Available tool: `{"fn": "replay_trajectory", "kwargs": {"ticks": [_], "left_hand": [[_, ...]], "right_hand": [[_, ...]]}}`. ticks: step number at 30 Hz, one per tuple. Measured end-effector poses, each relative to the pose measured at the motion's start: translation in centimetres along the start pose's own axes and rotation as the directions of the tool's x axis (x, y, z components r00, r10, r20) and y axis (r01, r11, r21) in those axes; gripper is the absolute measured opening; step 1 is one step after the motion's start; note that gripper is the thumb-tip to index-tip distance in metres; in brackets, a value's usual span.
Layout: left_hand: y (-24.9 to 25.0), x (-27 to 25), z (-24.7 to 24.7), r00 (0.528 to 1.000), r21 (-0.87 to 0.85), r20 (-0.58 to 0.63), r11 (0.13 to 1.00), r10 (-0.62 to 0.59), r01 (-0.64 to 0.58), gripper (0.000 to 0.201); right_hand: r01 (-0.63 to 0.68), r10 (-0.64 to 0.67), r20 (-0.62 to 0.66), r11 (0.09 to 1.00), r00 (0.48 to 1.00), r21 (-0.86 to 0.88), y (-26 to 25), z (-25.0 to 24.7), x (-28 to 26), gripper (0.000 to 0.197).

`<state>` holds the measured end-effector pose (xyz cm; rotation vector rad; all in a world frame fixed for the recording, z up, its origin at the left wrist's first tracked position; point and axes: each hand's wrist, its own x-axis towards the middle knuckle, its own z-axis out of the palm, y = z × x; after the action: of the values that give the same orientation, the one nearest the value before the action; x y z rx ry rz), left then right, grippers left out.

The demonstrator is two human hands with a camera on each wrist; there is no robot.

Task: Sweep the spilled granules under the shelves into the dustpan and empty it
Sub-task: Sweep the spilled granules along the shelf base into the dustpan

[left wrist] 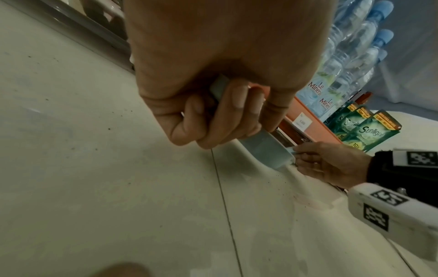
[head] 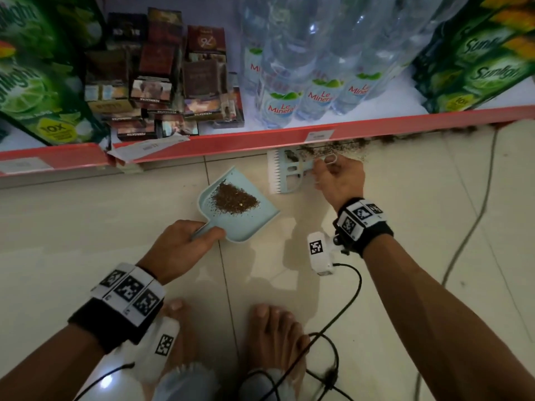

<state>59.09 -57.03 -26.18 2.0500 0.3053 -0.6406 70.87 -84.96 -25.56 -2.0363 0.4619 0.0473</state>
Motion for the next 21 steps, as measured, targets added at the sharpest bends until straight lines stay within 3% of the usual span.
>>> {"fn": "replay_trajectory", "kwargs": {"ticks": [2,3,7,10,13,15,18,21], "left_hand": [[0.0,0.4,0.0,1.0,-0.003,0.01,1.0,0.017,-0.017,0.041],[0.1,0.7,0.0,1.0,-0.008,0.013,1.0,0.029,-0.029,0.041],[0.1,2.2,-0.1,0.999,-0.055,0.022,0.998,0.023,-0.022,0.041],[0.2,2.8,-0.7,0.999,-0.049,0.034,0.998,0.04,-0.038,0.043],[-0.3,2.9,-1.1,0.998,-0.055,0.032,0.997,0.06,-0.058,0.043],[-0.6,2.7,-1.3,0.998,-0.048,0.027,0.997,0.058,-0.057,0.043],[-0.8,2.6,-1.4,0.998,-0.042,0.035,0.997,0.061,-0.059,0.043],[-0.7,2.8,-1.3,0.996,-0.059,0.038,0.995,0.076,-0.074,0.043]], "right_hand": [[0.023,-0.032,-0.07,0.991,0.997,-0.132,0.7,-1.8,0.2,0.017],[0.01,-0.022,-0.103,0.993,0.994,-0.115,0.8,-2.7,0.1,0.016],[-0.055,0.076,-0.121,0.984,0.99,0.171,-0.2,-2.9,-0.2,0.011],[-0.161,0.191,-0.04,0.908,0.981,0.386,-2.2,0.0,-0.2,0.011],[-0.274,0.262,0.091,0.849,0.961,0.452,-3.2,3.5,0.1,0.015],[-0.327,0.312,0.113,0.814,0.943,0.48,-3.5,5.3,0.2,0.012],[-0.331,0.393,0.003,0.772,0.92,0.543,-2.9,5.6,0.5,0.011],[-0.332,0.426,-0.178,0.856,0.887,0.396,-1.5,2.9,0.3,0.017]]}}
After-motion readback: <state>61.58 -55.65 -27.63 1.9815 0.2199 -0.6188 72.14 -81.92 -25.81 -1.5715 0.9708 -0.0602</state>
